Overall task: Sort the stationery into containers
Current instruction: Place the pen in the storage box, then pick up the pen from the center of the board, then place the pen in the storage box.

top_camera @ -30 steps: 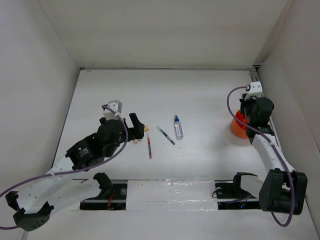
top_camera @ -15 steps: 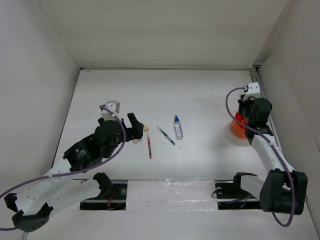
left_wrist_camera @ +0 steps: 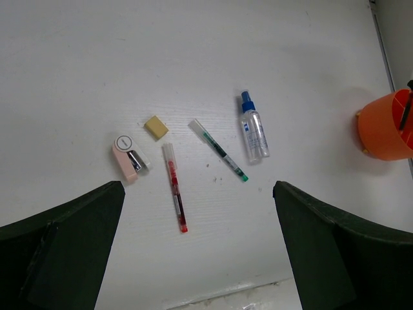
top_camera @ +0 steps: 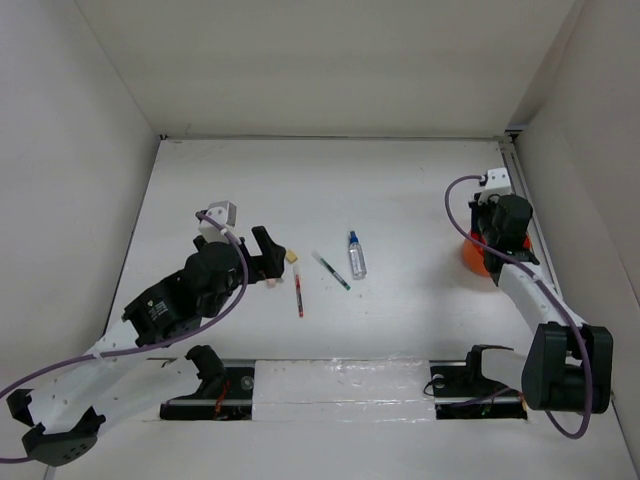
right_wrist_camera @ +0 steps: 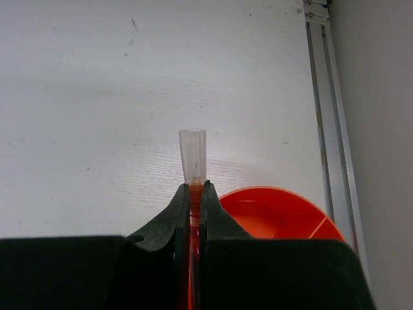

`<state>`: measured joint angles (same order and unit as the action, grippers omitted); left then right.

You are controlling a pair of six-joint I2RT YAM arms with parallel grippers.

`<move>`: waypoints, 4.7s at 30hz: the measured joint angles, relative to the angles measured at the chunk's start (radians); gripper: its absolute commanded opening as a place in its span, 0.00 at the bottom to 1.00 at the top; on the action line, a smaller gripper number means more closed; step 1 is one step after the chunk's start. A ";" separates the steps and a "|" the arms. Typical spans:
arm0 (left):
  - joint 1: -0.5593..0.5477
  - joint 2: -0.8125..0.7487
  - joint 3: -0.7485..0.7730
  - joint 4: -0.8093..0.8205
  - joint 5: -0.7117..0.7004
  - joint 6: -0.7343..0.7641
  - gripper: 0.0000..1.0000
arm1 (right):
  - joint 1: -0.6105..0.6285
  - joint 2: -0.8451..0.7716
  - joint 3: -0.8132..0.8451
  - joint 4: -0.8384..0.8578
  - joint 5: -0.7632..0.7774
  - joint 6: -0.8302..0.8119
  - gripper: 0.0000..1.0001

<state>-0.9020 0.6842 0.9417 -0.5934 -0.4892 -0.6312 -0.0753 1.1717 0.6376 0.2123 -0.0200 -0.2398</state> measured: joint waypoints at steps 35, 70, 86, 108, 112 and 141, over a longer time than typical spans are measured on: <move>0.000 -0.014 0.000 0.000 0.000 0.002 1.00 | 0.083 -0.099 -0.044 -0.018 0.208 0.043 0.67; 0.000 0.106 0.002 -0.080 -0.170 -0.126 1.00 | 0.949 0.806 0.841 -0.626 0.193 0.275 0.61; 0.000 0.143 0.002 -0.082 -0.168 -0.126 1.00 | 0.980 0.806 0.766 -0.643 0.179 0.323 0.55; 0.000 0.130 0.002 -0.082 -0.168 -0.126 1.00 | 0.980 0.837 0.759 -0.639 0.109 0.309 0.02; 0.000 0.130 0.002 -0.082 -0.168 -0.126 1.00 | 0.979 0.837 0.756 -0.631 0.104 0.307 0.00; 0.000 0.047 0.002 -0.056 -0.123 -0.092 1.00 | 0.267 -0.104 0.234 -0.245 0.059 0.118 0.00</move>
<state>-0.9020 0.7311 0.9432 -0.6491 -0.6125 -0.7235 0.1913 1.0679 0.8719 -0.0322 0.0391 -0.1215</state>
